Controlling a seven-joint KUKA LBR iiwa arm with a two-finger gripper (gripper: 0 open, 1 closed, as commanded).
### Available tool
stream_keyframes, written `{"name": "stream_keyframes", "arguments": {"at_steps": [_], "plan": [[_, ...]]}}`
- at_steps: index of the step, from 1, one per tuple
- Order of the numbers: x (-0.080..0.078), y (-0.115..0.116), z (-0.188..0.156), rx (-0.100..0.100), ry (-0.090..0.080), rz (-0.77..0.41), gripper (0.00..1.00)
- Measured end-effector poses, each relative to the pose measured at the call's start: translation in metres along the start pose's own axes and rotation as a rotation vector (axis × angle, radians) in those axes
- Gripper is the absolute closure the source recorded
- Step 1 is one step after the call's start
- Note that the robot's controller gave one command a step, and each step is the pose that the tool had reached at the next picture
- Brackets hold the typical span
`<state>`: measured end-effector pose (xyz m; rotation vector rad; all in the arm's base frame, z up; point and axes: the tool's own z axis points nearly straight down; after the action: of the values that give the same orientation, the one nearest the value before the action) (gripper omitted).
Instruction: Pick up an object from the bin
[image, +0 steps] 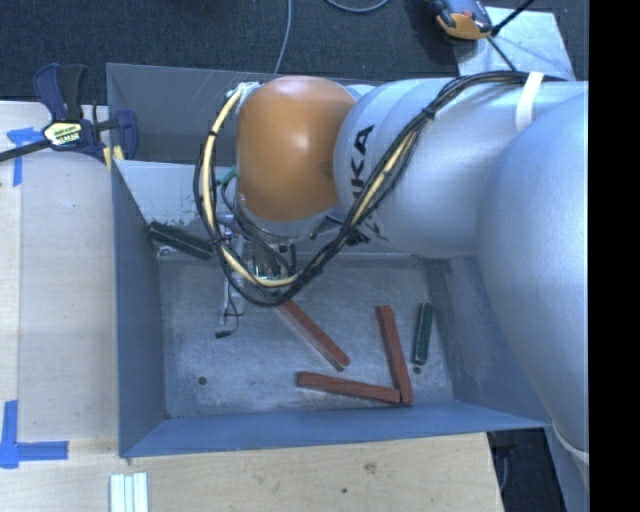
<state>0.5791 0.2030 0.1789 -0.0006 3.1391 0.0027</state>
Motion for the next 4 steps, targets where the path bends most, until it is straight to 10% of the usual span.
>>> {"name": "stream_keyframes", "arguments": {"at_steps": [2,3,4], "plan": [[-0.018,-0.018,0.019,-0.001,-0.001,0.051,0.0],[-0.007,-0.049,0.108,0.001,-0.001,-0.016,1.0],[-0.007,-0.049,0.108,0.0,-0.001,-0.016,1.0]]}}
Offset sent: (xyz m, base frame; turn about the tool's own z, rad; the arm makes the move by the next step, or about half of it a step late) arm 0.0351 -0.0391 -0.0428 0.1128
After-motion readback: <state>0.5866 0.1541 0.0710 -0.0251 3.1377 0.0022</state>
